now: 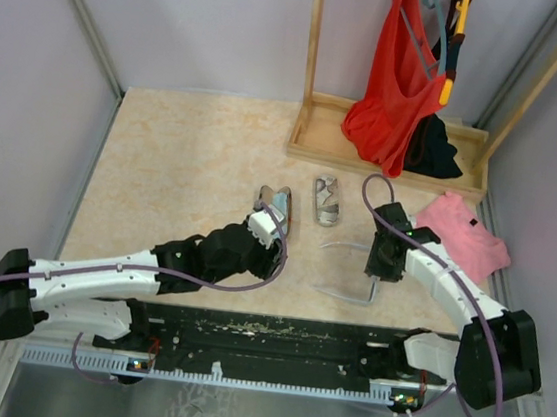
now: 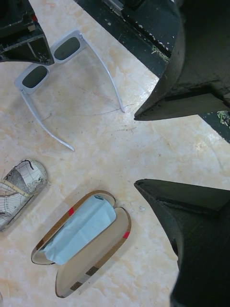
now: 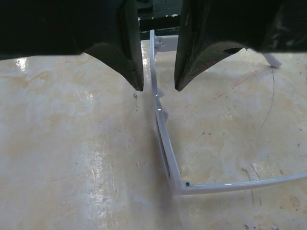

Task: Organize the sunglasses
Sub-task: Pick up the sunglasses from the center of the board.

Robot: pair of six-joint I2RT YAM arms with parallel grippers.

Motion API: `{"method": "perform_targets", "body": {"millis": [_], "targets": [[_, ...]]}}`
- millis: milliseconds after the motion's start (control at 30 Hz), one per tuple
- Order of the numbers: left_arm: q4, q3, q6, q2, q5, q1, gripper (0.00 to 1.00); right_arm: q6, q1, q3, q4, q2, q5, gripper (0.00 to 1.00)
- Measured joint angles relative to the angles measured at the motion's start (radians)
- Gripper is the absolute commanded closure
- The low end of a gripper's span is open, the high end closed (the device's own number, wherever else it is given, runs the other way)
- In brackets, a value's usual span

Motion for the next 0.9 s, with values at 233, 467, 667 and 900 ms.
{"method": "perform_targets", "body": {"millis": [233, 467, 667, 900], "targets": [[0.032, -0.013, -0.001, -0.012, 0.026, 0.0, 0.41, 0.006, 0.0, 0.003, 0.0, 0.043, 0.029, 0.73], [0.041, -0.015, -0.001, -0.011, 0.05, 0.0, 0.41, 0.013, 0.0, 0.005, 0.021, 0.061, 0.047, 0.77], [0.053, -0.019, 0.0, -0.011, 0.064, 0.0, 0.41, 0.013, 0.0, 0.005, 0.038, 0.069, 0.048, 0.78], [0.054, -0.019, 0.0, -0.01, 0.072, 0.0, 0.41, 0.013, 0.0, 0.005, 0.048, 0.095, 0.048, 0.78]]}}
